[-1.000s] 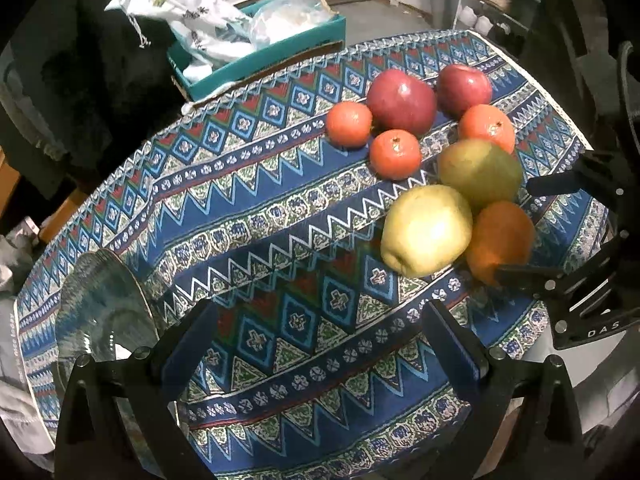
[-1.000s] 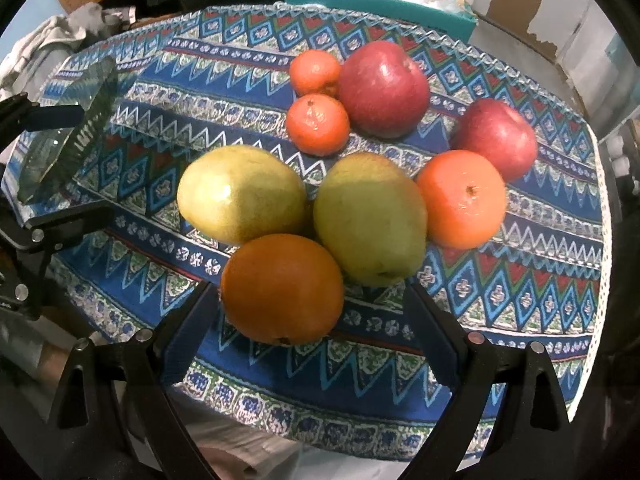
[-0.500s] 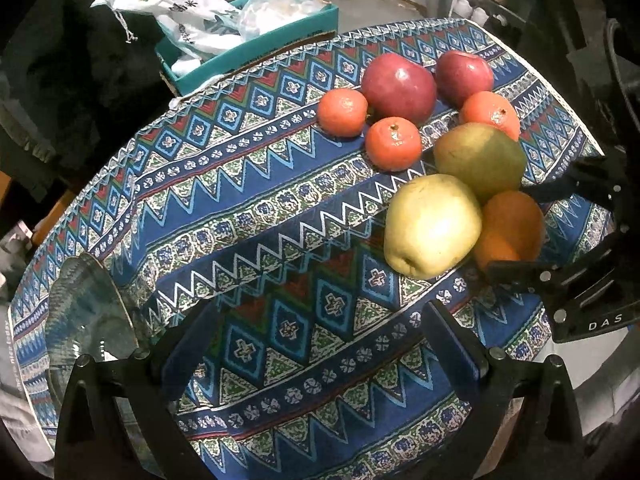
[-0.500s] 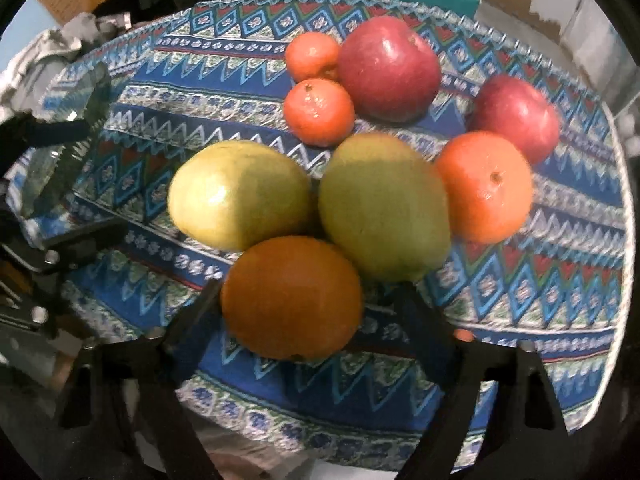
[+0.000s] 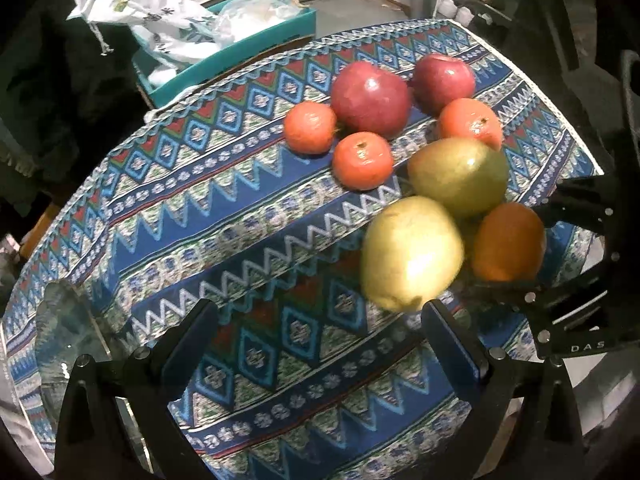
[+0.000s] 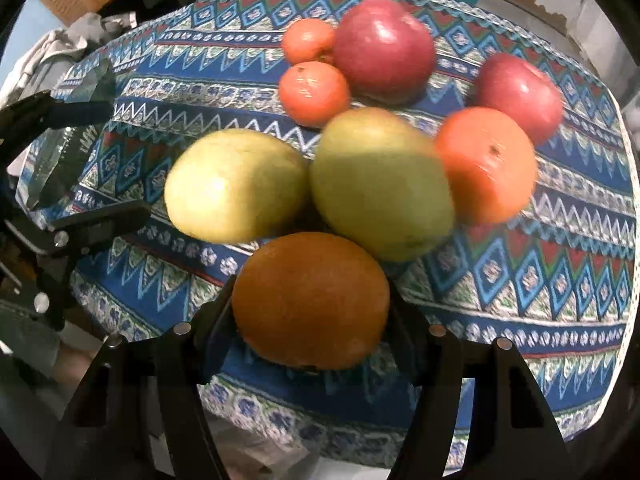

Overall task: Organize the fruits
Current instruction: 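Move the left tool to the green pear while the right tool approaches the large orange, then grasp the green pear with the left tool while the right tool grasps the large orange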

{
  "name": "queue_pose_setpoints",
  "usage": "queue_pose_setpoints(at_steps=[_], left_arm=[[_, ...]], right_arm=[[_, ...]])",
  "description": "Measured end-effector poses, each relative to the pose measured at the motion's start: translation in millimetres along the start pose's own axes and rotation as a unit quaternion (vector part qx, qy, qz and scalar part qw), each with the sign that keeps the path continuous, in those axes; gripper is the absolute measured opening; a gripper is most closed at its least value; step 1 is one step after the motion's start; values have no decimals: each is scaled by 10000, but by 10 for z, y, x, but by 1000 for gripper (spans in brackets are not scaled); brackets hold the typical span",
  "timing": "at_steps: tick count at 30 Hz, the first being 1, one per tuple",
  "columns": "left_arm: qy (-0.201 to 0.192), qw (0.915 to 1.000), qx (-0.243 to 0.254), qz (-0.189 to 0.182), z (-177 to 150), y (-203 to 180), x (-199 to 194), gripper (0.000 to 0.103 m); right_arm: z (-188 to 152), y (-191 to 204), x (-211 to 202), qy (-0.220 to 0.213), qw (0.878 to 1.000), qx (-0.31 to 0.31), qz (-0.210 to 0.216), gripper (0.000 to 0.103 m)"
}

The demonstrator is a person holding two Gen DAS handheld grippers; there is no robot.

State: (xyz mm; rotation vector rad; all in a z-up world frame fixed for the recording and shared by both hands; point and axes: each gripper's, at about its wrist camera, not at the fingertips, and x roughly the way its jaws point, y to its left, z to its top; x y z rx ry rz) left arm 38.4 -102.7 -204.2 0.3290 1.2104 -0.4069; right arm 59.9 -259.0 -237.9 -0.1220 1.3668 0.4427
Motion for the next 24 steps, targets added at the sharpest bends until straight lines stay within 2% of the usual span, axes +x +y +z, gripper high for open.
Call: queue_pose_setpoints(at_steps=[5, 11, 15, 24], left_arm=[[30, 9997, 91, -206, 124, -139, 50, 102], [116, 9991, 357, -190, 244, -302, 224, 102], [264, 9986, 354, -284, 284, -351, 333, 102], [457, 9983, 277, -224, 336, -414, 566, 102]], right_arm=[[-211, -145, -154, -102, 9998, 122, -94, 67], [-401, -374, -356, -299, 9985, 401, -212, 67], [-427, -474, -433, -472, 9969, 563, -293, 67], [-420, -618, -477, -655, 9947, 702, -368, 67]])
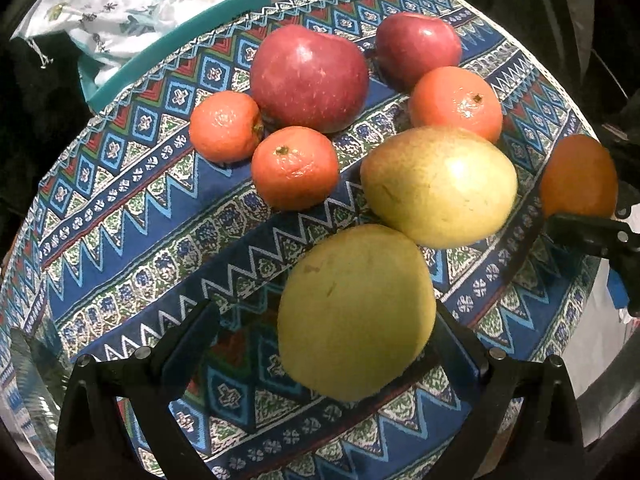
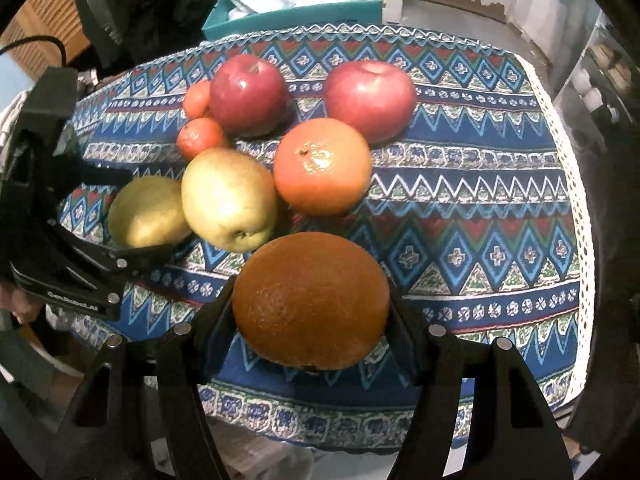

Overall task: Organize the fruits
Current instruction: 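Grasp the green pear with the left tool while the right tool grasps the large orange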

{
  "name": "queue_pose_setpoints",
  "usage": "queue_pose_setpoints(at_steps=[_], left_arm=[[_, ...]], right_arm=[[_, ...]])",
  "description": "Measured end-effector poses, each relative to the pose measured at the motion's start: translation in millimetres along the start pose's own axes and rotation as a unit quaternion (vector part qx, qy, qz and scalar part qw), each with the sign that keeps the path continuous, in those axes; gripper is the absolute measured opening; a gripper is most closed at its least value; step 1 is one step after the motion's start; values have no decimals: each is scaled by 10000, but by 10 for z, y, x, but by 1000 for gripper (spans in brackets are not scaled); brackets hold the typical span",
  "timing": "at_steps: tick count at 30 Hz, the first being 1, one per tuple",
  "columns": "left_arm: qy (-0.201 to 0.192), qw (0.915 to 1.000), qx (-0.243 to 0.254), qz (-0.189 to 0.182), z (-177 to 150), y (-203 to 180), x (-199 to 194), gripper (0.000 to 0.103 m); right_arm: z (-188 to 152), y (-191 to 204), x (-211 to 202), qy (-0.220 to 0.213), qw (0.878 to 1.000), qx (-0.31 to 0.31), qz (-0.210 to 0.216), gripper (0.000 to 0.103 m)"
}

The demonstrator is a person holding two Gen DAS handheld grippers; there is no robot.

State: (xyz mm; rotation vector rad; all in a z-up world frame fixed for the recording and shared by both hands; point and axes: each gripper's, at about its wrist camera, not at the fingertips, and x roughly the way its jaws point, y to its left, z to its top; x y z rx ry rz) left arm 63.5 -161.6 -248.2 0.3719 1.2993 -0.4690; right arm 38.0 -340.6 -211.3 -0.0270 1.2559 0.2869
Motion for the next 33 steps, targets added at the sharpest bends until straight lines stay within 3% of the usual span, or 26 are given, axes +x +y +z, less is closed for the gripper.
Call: queue_pose_setpoints(at_steps=[2, 8, 18, 33], left_arm=[[-14, 10000, -38, -9, 24, -26, 40, 101], [15, 9993, -51, -380, 15, -94, 72, 69], [-108, 9988, -256, -405, -152, -35, -3, 68], [-679, 9951, -609, -376, -252, 210, -574, 68]], right_arm=[[15, 1, 14, -11, 10000, -3, -17, 67], [29, 4, 19, -56, 10000, -22, 1, 67], [105, 82, -28, -228, 9996, -178, -74, 67], [193, 299, -286, -658, 9963, -527, -141, 66]])
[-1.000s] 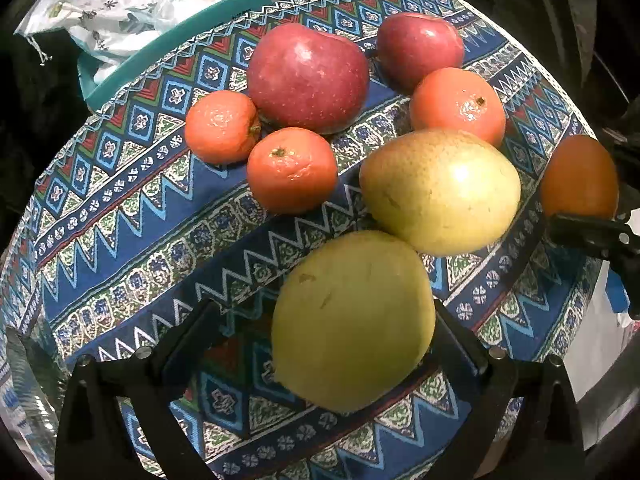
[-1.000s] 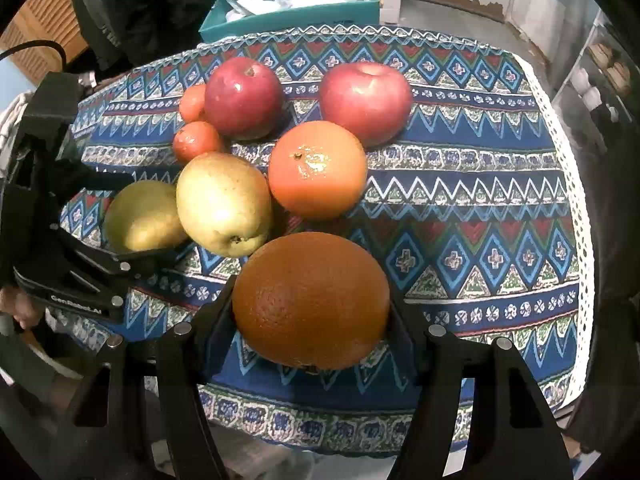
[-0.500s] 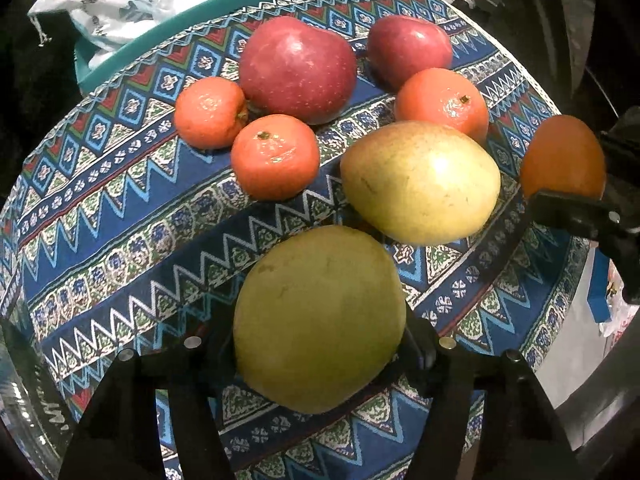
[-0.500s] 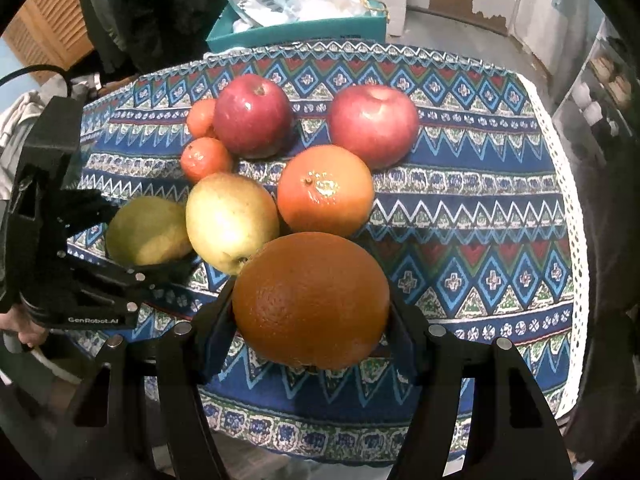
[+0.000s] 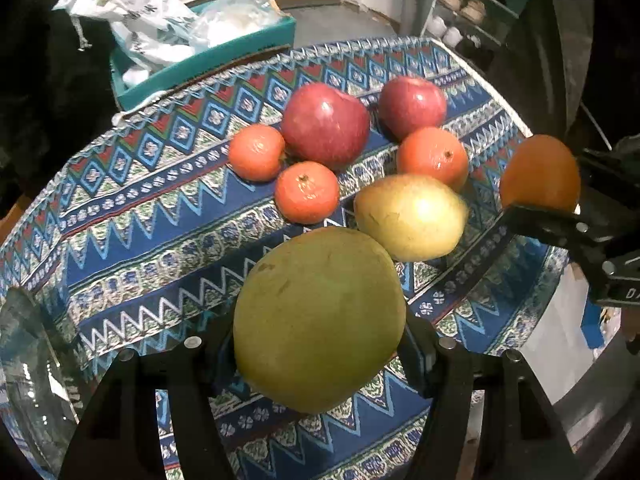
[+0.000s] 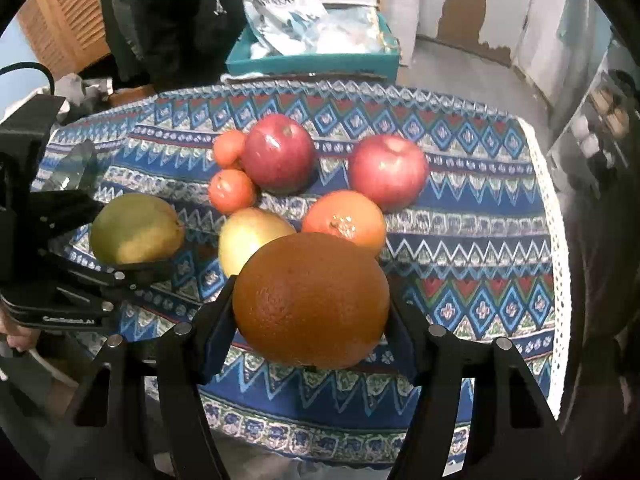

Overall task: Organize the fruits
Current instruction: 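Grasp the green pear with the left tool while the right tool grasps the large orange, then carry the pear with the left tool while the right tool carries the orange toward the glass bowl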

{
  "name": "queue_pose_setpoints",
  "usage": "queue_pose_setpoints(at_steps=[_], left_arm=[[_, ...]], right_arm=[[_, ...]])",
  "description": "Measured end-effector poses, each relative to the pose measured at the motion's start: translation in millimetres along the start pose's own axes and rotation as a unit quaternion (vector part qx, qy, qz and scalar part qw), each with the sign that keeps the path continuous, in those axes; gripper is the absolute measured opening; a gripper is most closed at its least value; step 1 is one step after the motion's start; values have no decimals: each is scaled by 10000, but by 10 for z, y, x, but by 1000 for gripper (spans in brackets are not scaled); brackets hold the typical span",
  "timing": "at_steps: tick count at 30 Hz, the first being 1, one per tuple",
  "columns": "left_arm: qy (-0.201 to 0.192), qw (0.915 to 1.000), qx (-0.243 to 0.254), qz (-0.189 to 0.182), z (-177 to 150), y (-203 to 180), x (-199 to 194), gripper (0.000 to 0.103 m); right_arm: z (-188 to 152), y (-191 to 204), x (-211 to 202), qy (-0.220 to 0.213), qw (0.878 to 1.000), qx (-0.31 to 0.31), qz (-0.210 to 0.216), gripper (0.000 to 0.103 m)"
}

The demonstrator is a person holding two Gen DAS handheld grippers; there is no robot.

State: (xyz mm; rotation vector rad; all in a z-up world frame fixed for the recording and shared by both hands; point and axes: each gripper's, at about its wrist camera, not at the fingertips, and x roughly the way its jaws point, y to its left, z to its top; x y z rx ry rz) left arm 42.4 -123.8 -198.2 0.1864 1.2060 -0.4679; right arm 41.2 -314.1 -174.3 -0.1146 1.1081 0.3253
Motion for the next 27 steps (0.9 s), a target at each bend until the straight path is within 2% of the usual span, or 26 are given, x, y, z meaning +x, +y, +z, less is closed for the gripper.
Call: queue_pose_setpoints(at_steps=[14, 21, 27], left_arm=[[-624, 9979, -177, 68, 33, 126, -547, 68], [-964, 9942, -467, 55, 13, 289, -857, 68], [-1206, 9901, -700, 182, -50, 458, -1095, 68]], right_arm=[[265, 272, -342, -480, 9985, -220, 132, 66], [440, 449, -513, -743, 9963, -315, 304, 66], [599, 615, -623, -914, 9940, -382, 454, 66]])
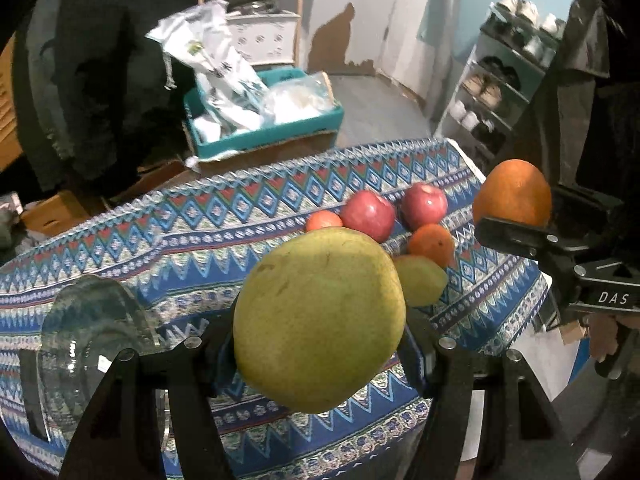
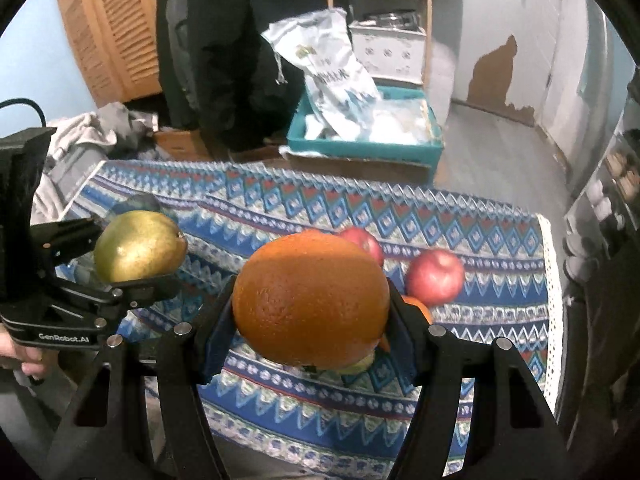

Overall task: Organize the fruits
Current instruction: 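Carry the pear with the left tool while the right tool carries the orange toward the glass bowl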

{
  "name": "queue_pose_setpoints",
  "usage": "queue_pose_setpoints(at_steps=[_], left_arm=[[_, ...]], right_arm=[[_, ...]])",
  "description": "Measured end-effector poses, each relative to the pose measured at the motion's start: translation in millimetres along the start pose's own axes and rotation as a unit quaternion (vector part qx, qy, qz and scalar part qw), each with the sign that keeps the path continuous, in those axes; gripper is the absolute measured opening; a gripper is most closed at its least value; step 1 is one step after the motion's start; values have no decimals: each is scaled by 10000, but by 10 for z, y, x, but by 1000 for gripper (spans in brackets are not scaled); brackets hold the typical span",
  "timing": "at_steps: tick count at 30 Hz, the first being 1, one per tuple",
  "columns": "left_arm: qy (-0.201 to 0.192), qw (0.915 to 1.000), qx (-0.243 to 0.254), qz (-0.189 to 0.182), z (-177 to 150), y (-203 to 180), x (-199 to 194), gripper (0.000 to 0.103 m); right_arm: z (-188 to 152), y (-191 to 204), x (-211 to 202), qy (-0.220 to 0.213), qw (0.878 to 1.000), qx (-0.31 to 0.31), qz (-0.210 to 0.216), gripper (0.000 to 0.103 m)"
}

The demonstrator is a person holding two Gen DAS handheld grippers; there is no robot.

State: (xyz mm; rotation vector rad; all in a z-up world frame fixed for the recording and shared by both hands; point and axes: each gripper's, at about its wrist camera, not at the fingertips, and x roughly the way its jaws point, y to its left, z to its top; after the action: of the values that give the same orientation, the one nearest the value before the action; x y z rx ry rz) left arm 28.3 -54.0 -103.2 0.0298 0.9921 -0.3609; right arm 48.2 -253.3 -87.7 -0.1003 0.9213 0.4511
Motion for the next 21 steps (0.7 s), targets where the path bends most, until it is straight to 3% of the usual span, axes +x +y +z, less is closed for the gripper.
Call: queue_pose_setpoints(at_steps=[4, 21], left_arm=[[-259, 9993, 71, 263, 6, 80, -151, 68], [-747, 9955, -485, 334, -42, 615, -691, 68]], right_arm=[[117, 121, -26, -98, 9999, -59, 90, 66], [585, 732, 39, -304, 9975, -332, 553, 66]])
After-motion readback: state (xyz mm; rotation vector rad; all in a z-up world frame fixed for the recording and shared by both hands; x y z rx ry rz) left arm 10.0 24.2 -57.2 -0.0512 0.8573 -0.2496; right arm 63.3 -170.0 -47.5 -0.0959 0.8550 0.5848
